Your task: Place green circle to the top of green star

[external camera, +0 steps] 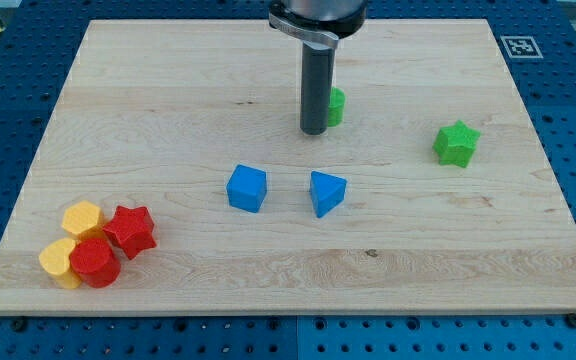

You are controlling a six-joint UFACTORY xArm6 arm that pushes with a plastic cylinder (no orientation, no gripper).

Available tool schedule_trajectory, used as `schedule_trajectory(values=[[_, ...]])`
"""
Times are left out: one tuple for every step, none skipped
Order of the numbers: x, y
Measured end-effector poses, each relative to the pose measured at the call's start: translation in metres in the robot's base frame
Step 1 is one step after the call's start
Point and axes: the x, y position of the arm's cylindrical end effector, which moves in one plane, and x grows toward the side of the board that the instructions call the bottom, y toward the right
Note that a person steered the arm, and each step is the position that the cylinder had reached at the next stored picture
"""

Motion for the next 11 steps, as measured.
schedule_trajectory(values=[[-0.014,0.002],[-0.014,0.019],[-0.014,0.019],[-0.014,0.004],[-0.028,-0.018],[-0.034,-0.005],[-0.034,0.025],[-0.034,0.038],[-0.034,0.038],[-0.052,0.038],[-0.056,0.038]])
